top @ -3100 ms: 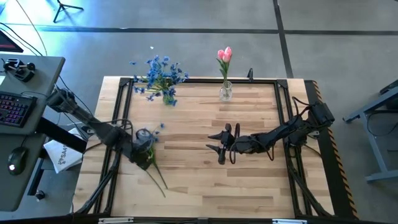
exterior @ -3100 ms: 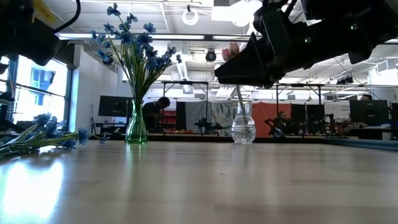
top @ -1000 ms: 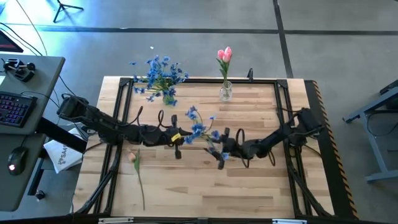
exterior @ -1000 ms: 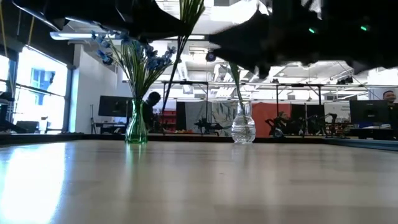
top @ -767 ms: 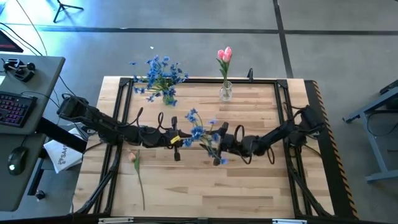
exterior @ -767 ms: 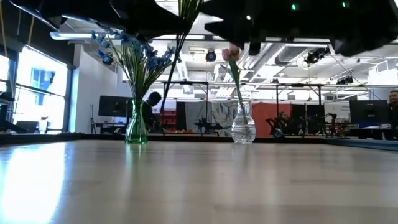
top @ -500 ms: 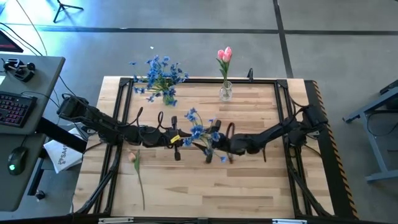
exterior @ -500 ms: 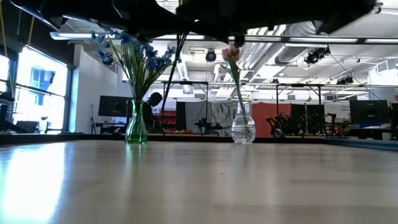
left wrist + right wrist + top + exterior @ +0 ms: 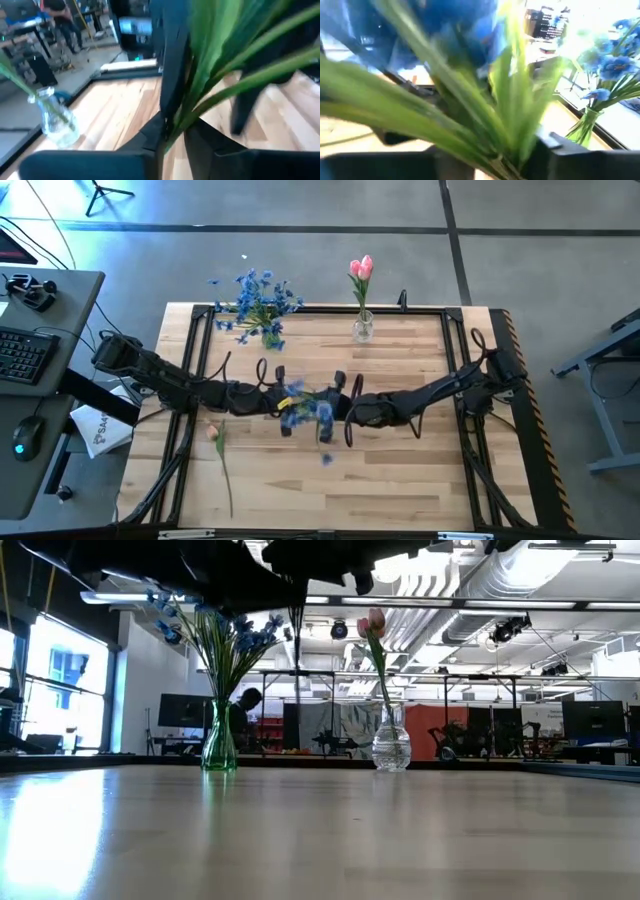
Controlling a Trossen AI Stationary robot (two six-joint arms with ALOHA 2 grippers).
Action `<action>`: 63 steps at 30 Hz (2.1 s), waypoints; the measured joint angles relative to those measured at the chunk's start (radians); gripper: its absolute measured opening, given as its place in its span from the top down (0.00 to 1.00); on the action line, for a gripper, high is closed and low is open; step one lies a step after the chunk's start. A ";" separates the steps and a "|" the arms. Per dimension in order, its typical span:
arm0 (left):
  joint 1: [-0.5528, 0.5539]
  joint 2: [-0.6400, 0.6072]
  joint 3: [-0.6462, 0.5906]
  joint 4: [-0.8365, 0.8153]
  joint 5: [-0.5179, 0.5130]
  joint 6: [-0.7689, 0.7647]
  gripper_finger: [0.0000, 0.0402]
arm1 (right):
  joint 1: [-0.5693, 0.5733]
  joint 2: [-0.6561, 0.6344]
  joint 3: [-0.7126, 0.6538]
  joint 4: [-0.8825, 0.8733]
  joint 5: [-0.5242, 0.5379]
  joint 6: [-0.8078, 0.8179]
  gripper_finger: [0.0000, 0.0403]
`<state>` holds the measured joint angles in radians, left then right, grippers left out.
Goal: Sort flowers into vase by color
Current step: Put the blue flowers into the green vase
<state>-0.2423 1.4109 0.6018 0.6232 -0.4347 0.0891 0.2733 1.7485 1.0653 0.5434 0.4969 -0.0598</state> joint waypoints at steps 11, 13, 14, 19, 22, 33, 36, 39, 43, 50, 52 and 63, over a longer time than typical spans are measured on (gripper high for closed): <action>0.013 0.000 0.000 -0.218 -0.011 -0.111 0.61 | 0.002 -0.011 0.000 -0.076 0.035 0.063 0.96; 0.014 0.000 0.000 -0.263 -0.012 -0.131 0.60 | 0.002 -0.020 0.000 -0.109 0.059 0.064 0.98; 0.014 0.000 0.000 -0.283 -0.012 -0.141 0.59 | 0.002 -0.024 0.000 -0.122 0.064 0.069 0.99; 0.013 0.000 0.000 -0.345 -0.048 -0.180 0.59 | 0.002 -0.081 -0.121 -0.043 0.078 0.124 0.98; 0.013 0.000 0.000 -0.347 -0.053 -0.180 0.59 | 0.002 -0.122 -0.273 0.186 0.072 0.139 0.99; 0.010 0.107 0.000 0.000 -0.004 0.029 0.59 | 0.004 -0.121 -0.534 0.691 0.000 0.162 0.99; 0.010 0.206 0.000 0.185 -0.002 0.055 0.59 | 0.004 -0.108 -0.506 0.687 0.000 0.130 0.99; 0.014 0.293 0.026 0.281 -0.003 0.086 0.59 | 0.004 -0.106 -0.480 0.675 0.050 0.130 0.99; 0.020 0.378 0.099 0.294 -0.034 0.123 0.59 | 0.004 -0.106 -0.461 0.665 0.110 0.122 0.99; 0.019 0.449 0.226 0.287 -0.165 0.144 0.59 | 0.004 -0.106 -0.458 0.656 0.112 0.130 0.99; 0.017 0.449 0.243 0.288 -0.172 0.169 0.59 | 0.004 -0.106 -0.458 0.643 0.112 0.131 0.99; 0.020 0.448 0.265 0.260 -0.057 0.096 0.89 | 0.004 -0.106 -0.457 0.535 0.093 0.193 0.95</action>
<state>-0.2227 1.8591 0.8665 0.8830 -0.4919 0.1851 0.2773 1.6424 0.6079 1.0781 0.5902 0.1329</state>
